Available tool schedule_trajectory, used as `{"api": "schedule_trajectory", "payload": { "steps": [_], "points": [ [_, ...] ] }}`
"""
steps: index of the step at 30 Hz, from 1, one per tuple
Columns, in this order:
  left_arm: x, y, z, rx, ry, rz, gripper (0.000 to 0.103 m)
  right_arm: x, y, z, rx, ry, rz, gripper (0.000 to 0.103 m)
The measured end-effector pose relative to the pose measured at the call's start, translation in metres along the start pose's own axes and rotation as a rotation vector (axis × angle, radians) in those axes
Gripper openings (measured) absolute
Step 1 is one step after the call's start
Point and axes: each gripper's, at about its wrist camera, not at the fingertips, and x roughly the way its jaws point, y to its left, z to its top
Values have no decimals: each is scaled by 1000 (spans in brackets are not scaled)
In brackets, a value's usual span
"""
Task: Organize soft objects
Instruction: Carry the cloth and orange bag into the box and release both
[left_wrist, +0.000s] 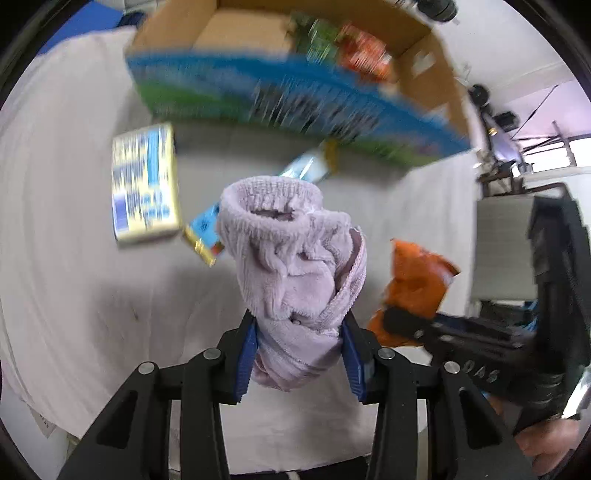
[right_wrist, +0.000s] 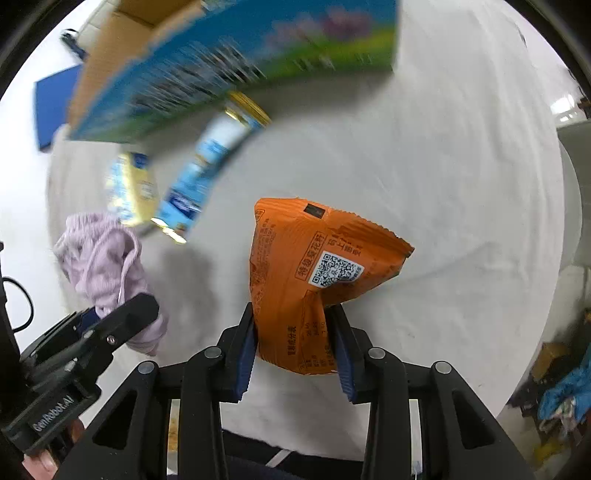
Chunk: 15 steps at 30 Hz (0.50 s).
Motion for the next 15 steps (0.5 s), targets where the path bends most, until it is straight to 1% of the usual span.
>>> {"api": "schedule_trajectory", "payload": {
  "steps": [1, 2, 4, 5, 7, 8, 9, 10, 11, 13, 14, 15],
  "points": [
    [-14, -7, 4, 10, -25, -13, 38, -12, 3, 2, -13, -15, 9, 39],
    [-21, -3, 12, 18, -39, -19, 38, -26, 9, 4, -24, -36, 17, 39],
    [-44, -9, 25, 38, -80, -15, 38, -53, 17, 13, -47, -68, 34, 39],
    [-52, -2, 39, 42, -88, -14, 38, -68, 21, 18, -56, -88, 43, 39],
    [-61, -4, 54, 44, -108, -8, 38, -93, 34, 31, -82, -129, 47, 39],
    [-75, 4, 71, 44, -116, -8, 38, -102, 40, 36, -87, -145, 45, 39],
    [-83, 3, 81, 45, -131, -6, 38, -114, 44, 45, -96, -167, 43, 39],
    [-92, 6, 99, 50, -143, 3, 38, -121, 48, 54, -105, -179, 40, 39],
    [-92, 11, 114, 54, -153, 9, 38, -124, 51, 60, -109, -191, 38, 39],
    [-103, 11, 136, 65, -186, 27, 38, -125, 58, 77, -120, -210, 27, 39],
    [-97, 11, 148, 69, -190, 32, 38, -126, 60, 86, -120, -217, 20, 39],
    [-101, 9, 157, 74, -196, 36, 38, -130, 62, 97, -123, -224, 14, 39]
  ]
}}
